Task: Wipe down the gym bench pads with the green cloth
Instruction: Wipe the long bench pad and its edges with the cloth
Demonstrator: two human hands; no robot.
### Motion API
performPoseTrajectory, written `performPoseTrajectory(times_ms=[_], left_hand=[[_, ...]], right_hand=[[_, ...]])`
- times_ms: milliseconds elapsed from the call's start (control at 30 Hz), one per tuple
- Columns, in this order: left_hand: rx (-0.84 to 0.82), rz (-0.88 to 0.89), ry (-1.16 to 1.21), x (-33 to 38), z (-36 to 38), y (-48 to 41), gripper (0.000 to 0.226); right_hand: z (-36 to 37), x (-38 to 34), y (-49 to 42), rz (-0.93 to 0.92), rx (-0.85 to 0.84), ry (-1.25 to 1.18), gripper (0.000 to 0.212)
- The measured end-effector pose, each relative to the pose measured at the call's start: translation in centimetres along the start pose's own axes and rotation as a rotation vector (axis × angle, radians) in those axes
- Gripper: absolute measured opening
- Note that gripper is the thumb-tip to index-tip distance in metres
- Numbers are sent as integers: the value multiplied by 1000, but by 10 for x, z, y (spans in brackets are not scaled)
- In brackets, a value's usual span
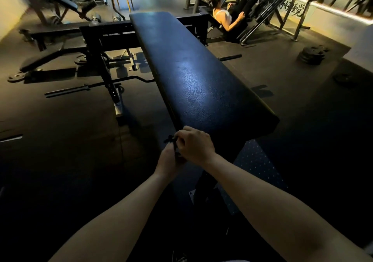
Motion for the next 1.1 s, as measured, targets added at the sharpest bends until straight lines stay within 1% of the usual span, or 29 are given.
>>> performPoseTrajectory(times_ms=[33, 67, 100, 133, 167, 200, 267, 333, 433, 500, 533, 600, 667, 733, 767, 833, 900, 933, 967, 1000, 1033, 1100], left_hand=[[-2, -15, 8, 1, -1, -1, 43], [-10, -34, 33, -2, -1, -3, 56], [-14, -31, 36, 0, -7, -4, 68], [-29, -34, 67, -1, -5, -3, 75], [-31, -26, 72, 0, -5, -4, 77], [-29, -23, 80, 2, -6, -3, 78], [2, -14, 82, 6, -10, 1, 78], [29, -26, 125, 10, -13, 4, 75], [103, -91, 257, 5, -18, 2, 69], [162, -82, 319, 6, -22, 0, 60], [196, -81, 360, 6, -24, 0, 54], [260, -66, 433, 10, -29, -2, 48], [286, -35, 460, 20, -30, -7, 59], [218, -15, 478, 34, -19, -16, 75], [167, -7, 445, 41, -11, -21, 84], [119, 27, 278, 53, -1, -27, 95], [143, 115, 87, 65, -1, -36, 94], [150, 168, 0, 72, -2, -42, 89], [151, 205, -78, 78, -3, -49, 81], [159, 210, -132, 79, -6, -57, 75], [193, 197, -146, 79, -11, -66, 69], [313, 144, -102, 73, -30, -82, 54]], right_hand=[[-3, 4, -3, 3, 3, -16, 22], [-9, 15, -8, 34, 35, -30, 21], [-20, 25, -17, 83, 104, -45, 20], [-31, 44, -23, 151, 176, -51, 19], [-38, 59, -29, 217, 222, -46, 20], [-38, 69, -35, 263, 222, -28, 21], [-22, 69, -40, 288, 118, 12, 24], [-6, 51, -34, 262, 36, 20, 25], [7, 17, -25, 138, -54, 44, 26], [13, 5, -23, 84, -109, 22, 26], [14, 4, -22, 87, -113, -42, 25], [11, 13, -26, 130, -61, -249, 23], [5, 26, -31, 175, 13, -456, 22], [1, 39, -36, 257, 9, -725, 25], [2, 43, -39, 302, -21, -881, 27], [7, 49, -46, 374, -110, -1157, 31], [10, 58, -53, 415, -183, -1352, 32], [9, 65, -58, 421, -178, -1367, 32], [5, 76, -63, 415, -136, -1273, 31], [-2, 89, -66, 398, -70, -1081, 29], [-10, 100, -68, 369, -2, -837, 25], [-18, 112, -65, 248, 92, -414, 22]])
Point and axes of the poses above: each hand's wrist, its own y-axis away from the middle knuckle, its own z-axis out of the palm, x = y × z, the point moved 9 cm from there along -y, towards the middle knuckle, and after that the axes turned 6 degrees about y, right-handed, at the moved point
